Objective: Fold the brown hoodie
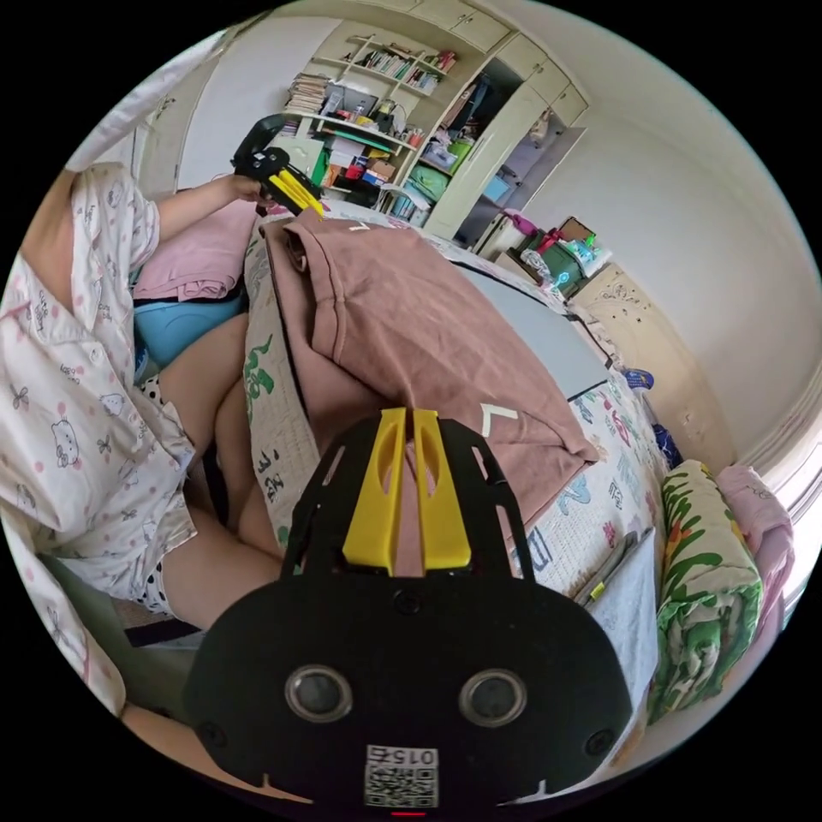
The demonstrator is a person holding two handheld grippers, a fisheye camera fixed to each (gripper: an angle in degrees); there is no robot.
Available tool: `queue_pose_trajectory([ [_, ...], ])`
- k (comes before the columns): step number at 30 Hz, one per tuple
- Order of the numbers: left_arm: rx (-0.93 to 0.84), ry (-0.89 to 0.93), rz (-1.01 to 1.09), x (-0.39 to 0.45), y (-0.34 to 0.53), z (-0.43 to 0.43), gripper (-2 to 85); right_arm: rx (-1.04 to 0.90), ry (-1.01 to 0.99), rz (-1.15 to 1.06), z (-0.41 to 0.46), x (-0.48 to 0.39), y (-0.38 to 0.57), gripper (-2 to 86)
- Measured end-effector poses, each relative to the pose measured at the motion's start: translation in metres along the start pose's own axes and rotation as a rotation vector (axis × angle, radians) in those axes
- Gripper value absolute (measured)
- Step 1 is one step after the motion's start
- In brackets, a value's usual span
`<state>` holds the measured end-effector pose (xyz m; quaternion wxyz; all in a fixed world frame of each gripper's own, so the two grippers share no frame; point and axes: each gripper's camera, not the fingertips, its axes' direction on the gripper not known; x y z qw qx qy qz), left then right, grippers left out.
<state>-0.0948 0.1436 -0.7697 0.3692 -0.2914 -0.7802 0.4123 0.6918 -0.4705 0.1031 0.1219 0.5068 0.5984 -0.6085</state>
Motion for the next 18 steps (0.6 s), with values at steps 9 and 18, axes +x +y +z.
queue_pose_trajectory([
  [9, 0.180, -0.133, -0.305, -0.246, -0.190, 0.019, 1.6, 0.101, 0.336, 0.255, 0.019, 0.223, -0.179, 0.6],
  [18, 0.400, 0.209, -0.484, -0.245, -0.240, 0.070, 8.0, 0.293, -0.171, 0.490, 0.045, 0.302, -0.243, 7.3],
])
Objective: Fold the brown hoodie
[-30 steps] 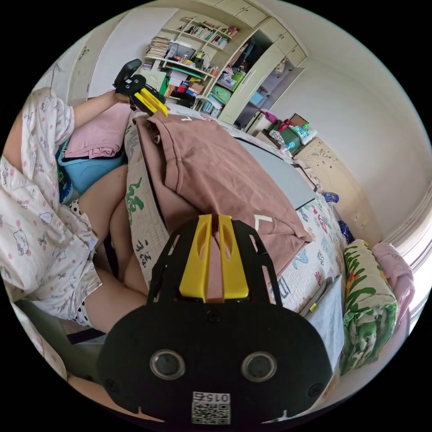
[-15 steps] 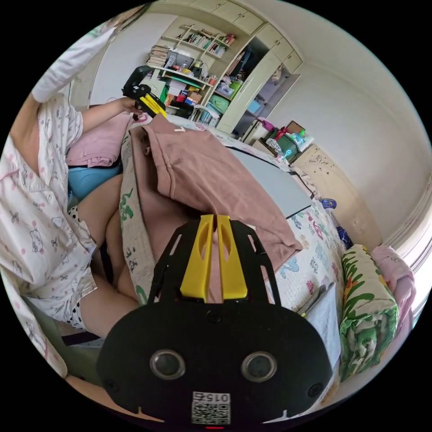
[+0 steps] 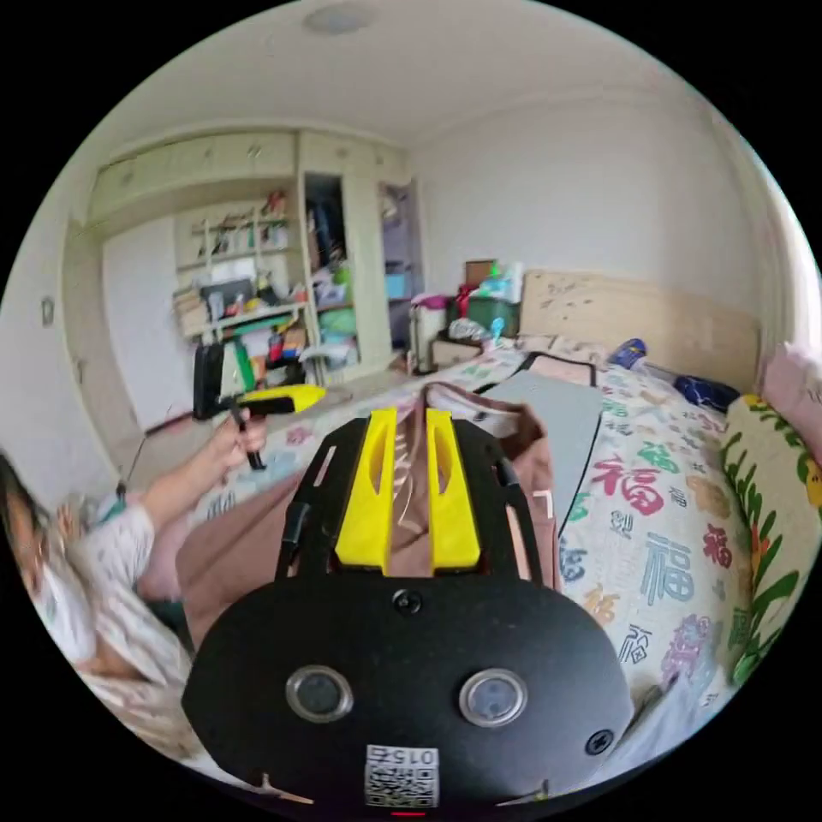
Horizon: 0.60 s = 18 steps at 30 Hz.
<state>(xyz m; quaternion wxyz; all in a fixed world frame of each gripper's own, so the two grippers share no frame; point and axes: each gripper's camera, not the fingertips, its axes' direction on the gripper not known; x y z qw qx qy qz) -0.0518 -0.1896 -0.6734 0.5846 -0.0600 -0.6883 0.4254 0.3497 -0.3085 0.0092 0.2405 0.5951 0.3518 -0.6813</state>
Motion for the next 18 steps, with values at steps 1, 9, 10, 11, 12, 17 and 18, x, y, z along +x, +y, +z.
queue_pose_trajectory([
  [1, -0.009, 0.021, 0.013, 0.012, 0.014, -0.005, 7.9, -0.032, -0.009, -0.035, 0.001, -0.011, 0.017, 7.7],
  [9, -0.117, 0.153, 0.142, 0.181, 0.155, -0.078, 8.2, -0.241, -0.245, -0.233, -0.027, -0.132, 0.178, 10.0],
  [10, -0.133, 0.138, 0.150, 0.194, 0.160, -0.077, 8.6, -0.253, -0.250, -0.249, -0.028, -0.140, 0.180, 10.2],
  [11, -0.162, 0.109, 0.173, 0.218, 0.168, -0.072, 9.6, -0.279, -0.237, -0.289, -0.028, -0.158, 0.184, 10.7],
  [12, -0.183, 0.071, 0.190, 0.240, 0.173, -0.066, 11.0, -0.295, -0.199, -0.336, -0.027, -0.175, 0.186, 11.0],
  [17, -0.182, -0.067, 0.240, 0.311, 0.178, -0.037, 11.9, -0.361, -0.110, -0.430, -0.016, -0.218, 0.179, 11.3],
  [18, -0.200, -0.079, 0.246, 0.323, 0.174, -0.027, 11.9, -0.379, -0.084, -0.440, -0.012, -0.223, 0.176, 11.0],
])
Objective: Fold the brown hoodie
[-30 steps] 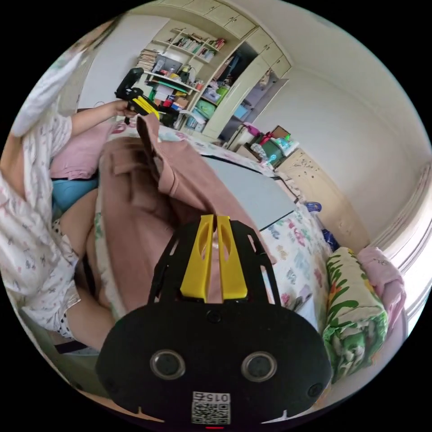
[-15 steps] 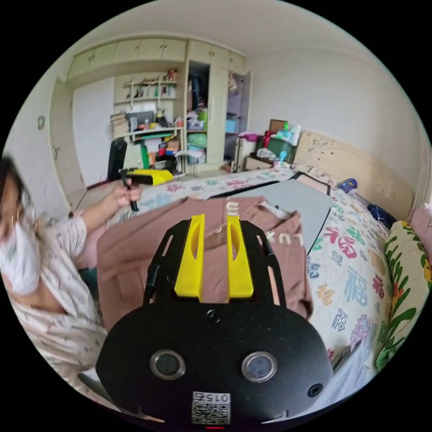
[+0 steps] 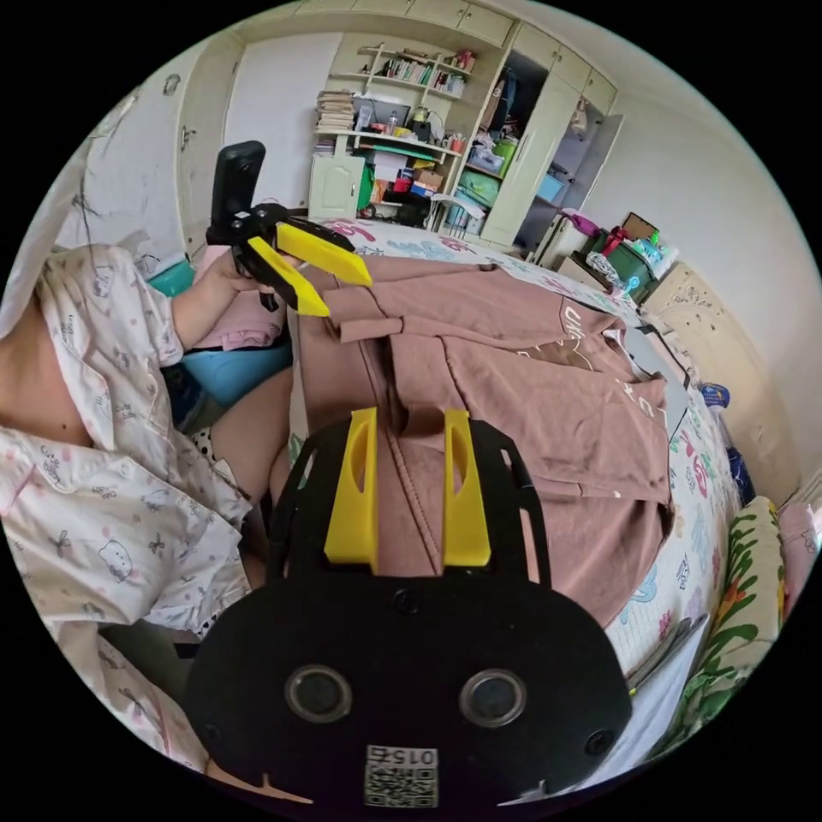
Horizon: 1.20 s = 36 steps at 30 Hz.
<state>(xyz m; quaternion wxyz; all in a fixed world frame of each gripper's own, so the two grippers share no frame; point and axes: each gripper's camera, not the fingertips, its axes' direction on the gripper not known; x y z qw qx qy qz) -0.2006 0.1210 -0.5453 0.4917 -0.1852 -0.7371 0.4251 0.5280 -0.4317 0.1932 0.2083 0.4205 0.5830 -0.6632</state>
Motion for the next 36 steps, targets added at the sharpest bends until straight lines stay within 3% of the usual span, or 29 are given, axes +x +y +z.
queue_pose_trajectory([
  [5, -0.108, -0.045, 0.040, 0.030, -0.040, 0.035, 11.1, -0.023, 0.061, -0.028, 0.000, 0.000, -0.021, 10.1],
  [11, -0.123, -0.077, -0.027, 0.025, -0.084, 0.044, 1.5, -0.038, 0.037, -0.011, -0.013, 0.031, -0.045, 6.0],
  [16, -0.071, -0.041, -0.090, -0.020, -0.134, 0.014, 0.3, -0.014, -0.050, 0.073, -0.032, 0.083, -0.069, 4.3],
  [19, -0.065, -0.103, -0.128, -0.091, -0.175, -0.029, 0.6, 0.098, -0.061, 0.222, -0.074, 0.151, -0.076, 3.7],
  [22, -0.032, -0.494, -0.163, -0.216, -0.231, -0.111, 1.4, 0.220, 0.231, 0.488, -0.164, 0.277, -0.056, 3.5],
  [24, 0.087, -1.018, -0.444, -0.335, -0.260, -0.191, 2.8, 0.316, 0.679, 0.898, -0.258, 0.394, -0.014, 3.4],
  [26, 0.087, -1.131, -0.708, -0.397, -0.253, -0.236, 6.9, 0.434, 0.759, 1.206, -0.306, 0.440, 0.038, 4.0],
  [28, 0.193, -1.033, -0.814, -0.408, -0.240, -0.263, 9.3, 0.553, 0.717, 1.300, -0.323, 0.447, 0.068, 4.6],
  [30, 0.342, -0.858, -0.652, -0.374, -0.232, -0.258, 7.8, 0.495, 0.702, 1.100, -0.306, 0.434, 0.063, 6.0],
  [34, 0.148, -0.713, -0.518, -0.367, -0.260, -0.192, 10.0, 0.276, 0.661, 0.994, -0.248, 0.433, 0.050, 6.9],
  [36, 0.004, -0.590, -0.553, -0.389, -0.279, -0.152, 11.5, 0.220, 0.515, 0.986, -0.214, 0.444, 0.041, 7.2],
])
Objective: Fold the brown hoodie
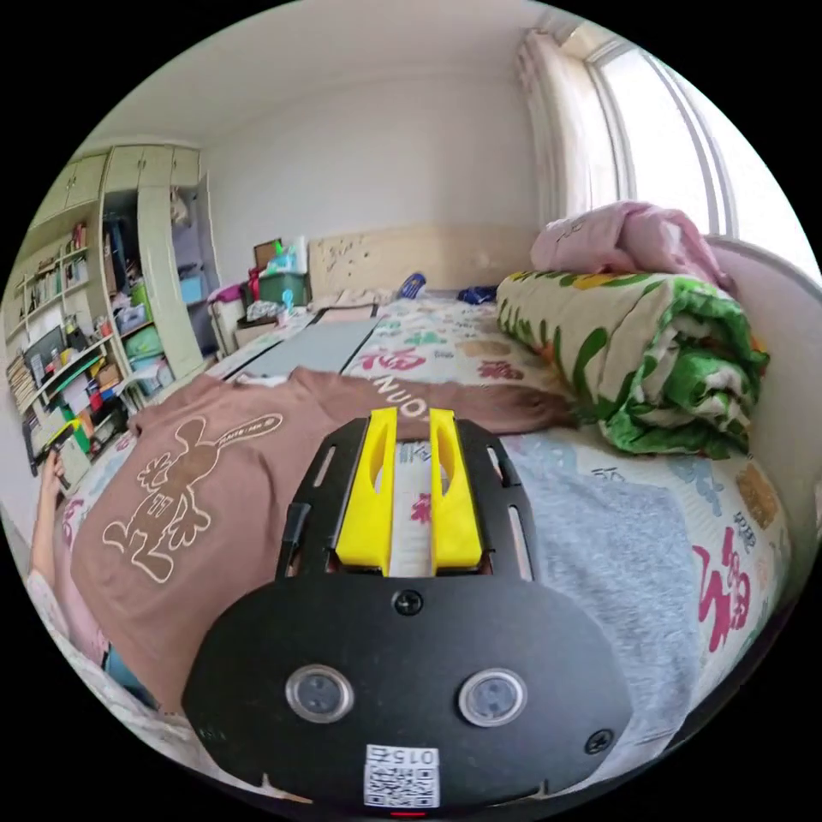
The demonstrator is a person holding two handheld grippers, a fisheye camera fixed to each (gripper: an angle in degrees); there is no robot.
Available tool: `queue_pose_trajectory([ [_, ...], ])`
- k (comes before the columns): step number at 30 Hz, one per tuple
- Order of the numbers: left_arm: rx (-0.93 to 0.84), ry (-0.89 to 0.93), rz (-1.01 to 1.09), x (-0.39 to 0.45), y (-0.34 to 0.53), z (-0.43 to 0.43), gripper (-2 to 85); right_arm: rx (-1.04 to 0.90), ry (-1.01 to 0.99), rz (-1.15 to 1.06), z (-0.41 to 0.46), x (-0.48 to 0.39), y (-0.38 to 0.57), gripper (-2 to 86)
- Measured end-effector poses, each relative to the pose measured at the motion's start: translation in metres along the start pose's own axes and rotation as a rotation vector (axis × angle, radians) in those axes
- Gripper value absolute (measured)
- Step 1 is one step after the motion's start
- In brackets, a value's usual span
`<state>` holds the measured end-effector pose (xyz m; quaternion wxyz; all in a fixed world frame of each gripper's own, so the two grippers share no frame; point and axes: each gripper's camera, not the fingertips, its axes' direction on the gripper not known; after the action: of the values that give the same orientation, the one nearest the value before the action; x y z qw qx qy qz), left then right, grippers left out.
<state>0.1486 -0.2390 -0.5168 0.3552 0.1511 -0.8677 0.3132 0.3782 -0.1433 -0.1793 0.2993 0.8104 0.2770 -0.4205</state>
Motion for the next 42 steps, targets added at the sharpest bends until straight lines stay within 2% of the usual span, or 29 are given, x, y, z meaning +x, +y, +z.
queue_pose_trajectory([
  [3, -0.149, 0.071, -0.024, -0.002, -0.017, 0.031, 11.8, -0.098, -0.117, -0.049, 0.027, -0.024, 0.002, 7.5],
  [5, -0.171, 0.077, -0.073, -0.019, -0.029, 0.034, 12.0, -0.130, -0.144, -0.095, 0.032, -0.040, 0.006, 7.7],
  [7, -0.149, 0.071, -0.187, -0.055, -0.043, 0.033, 12.1, -0.145, -0.144, -0.137, 0.034, -0.052, 0.013, 7.7],
  [9, -0.133, 0.082, -0.427, -0.121, -0.056, 0.039, 12.9, -0.158, -0.133, -0.160, 0.039, -0.059, 0.021, 7.5],
  [12, -0.104, 0.096, -0.681, -0.194, -0.059, 0.051, 13.8, -0.186, -0.120, -0.143, 0.052, -0.056, 0.025, 6.6],
  [15, -0.061, 0.177, -0.898, -0.246, -0.058, 0.066, 14.0, -0.232, -0.125, -0.084, 0.063, -0.045, 0.014, 3.3],
  [17, -0.026, 0.221, -0.959, -0.269, -0.071, 0.075, 14.1, -0.285, -0.145, -0.075, 0.075, -0.042, 0.008, 1.4],
  [21, -0.014, 0.201, -0.973, -0.298, -0.123, 0.099, 15.7, -0.441, -0.100, -0.125, 0.108, -0.057, -0.001, 0.0],
  [25, 0.007, 0.249, -0.971, -0.317, -0.156, 0.127, 15.2, -0.434, -0.082, -0.142, 0.105, -0.060, -0.003, -0.2],
  [28, -0.035, 0.257, -0.940, -0.333, -0.181, 0.142, 11.1, -0.441, -0.096, -0.131, 0.104, -0.056, -0.005, -0.3],
  [30, -0.090, 0.333, -0.941, -0.347, -0.189, 0.154, 1.8, -0.436, -0.077, -0.145, 0.101, -0.058, -0.003, -0.3],
  [31, -0.081, 0.354, -0.932, -0.350, -0.191, 0.153, 1.5, -0.436, -0.068, -0.151, 0.100, -0.060, -0.003, -0.3],
  [32, 0.005, 0.335, -0.915, -0.354, -0.192, 0.140, 0.8, -0.435, -0.046, -0.167, 0.098, -0.064, -0.002, -0.3],
  [33, 0.141, 0.243, -0.890, -0.356, -0.194, 0.114, 0.6, -0.434, -0.021, -0.185, 0.097, -0.068, 0.000, -0.3],
  [35, 0.276, 0.058, -0.827, -0.356, -0.200, 0.075, 0.8, -0.431, 0.021, -0.216, 0.094, -0.075, 0.003, -0.3],
  [36, 0.287, -0.023, -0.785, -0.356, -0.206, 0.062, 1.4, -0.429, 0.050, -0.237, 0.092, -0.079, 0.006, -0.3],
  [38, 0.248, -0.071, -0.800, -0.358, -0.208, 0.060, 3.7, -0.424, 0.092, -0.266, 0.088, -0.085, 0.010, -0.3],
  [42, 0.180, -0.050, -0.905, -0.365, -0.195, 0.060, 12.1, -0.410, 0.156, -0.313, 0.076, -0.090, 0.020, -0.3],
])
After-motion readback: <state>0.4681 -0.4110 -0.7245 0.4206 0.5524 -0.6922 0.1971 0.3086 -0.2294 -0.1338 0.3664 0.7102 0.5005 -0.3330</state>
